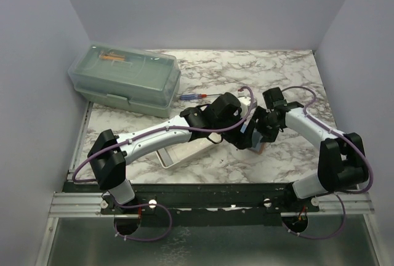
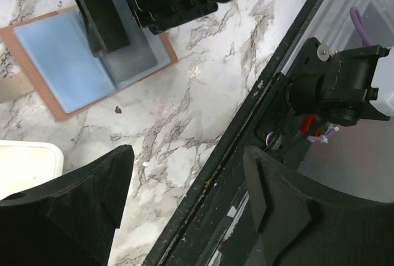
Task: Put the credit cards into the card holder
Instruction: Open the card holder at the center of the board.
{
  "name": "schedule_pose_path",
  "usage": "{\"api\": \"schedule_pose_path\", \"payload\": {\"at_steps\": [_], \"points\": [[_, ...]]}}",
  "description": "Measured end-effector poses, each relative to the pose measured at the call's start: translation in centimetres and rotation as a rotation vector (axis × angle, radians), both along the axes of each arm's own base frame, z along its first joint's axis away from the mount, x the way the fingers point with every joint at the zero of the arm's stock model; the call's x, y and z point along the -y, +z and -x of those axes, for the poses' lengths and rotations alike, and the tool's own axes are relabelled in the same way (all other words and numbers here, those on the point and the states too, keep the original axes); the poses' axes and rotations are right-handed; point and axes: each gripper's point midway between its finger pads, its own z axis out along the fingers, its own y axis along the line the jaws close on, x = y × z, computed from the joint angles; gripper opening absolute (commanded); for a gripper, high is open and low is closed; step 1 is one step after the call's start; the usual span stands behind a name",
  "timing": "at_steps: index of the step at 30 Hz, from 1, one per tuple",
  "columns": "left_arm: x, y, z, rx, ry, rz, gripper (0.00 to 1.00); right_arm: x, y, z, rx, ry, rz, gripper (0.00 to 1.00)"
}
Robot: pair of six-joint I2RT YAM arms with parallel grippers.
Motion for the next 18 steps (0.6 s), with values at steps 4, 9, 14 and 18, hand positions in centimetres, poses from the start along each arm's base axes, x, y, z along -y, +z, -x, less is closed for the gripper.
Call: {"api": "schedule_pose_path", "payload": {"at_steps": [4, 9, 14, 18], "points": [[-0.1, -0.1, -0.2, 0.007, 0.013, -0.009, 0.78, 0.8, -0.8, 0.9, -0.027, -0.008, 0.103, 0.75], [-0.2, -0.2, -0.3, 0.007, 0.015, -0.011, 0.78, 1.2, -2.4, 2.0, -0.084, -0.012, 0.192, 0.75], [-0.4, -0.3, -0.4, 0.011, 0.02, -0.023, 0.78, 0.7, -3.2, 2.0, -0.099, -0.024, 0.21, 0.7], [-0.5, -0.5, -0.5, 0.019, 0.029, -0.032, 0.78, 0.5, -3.5, 1.8, -0.088, -0.047, 0.199, 0.67]]}}
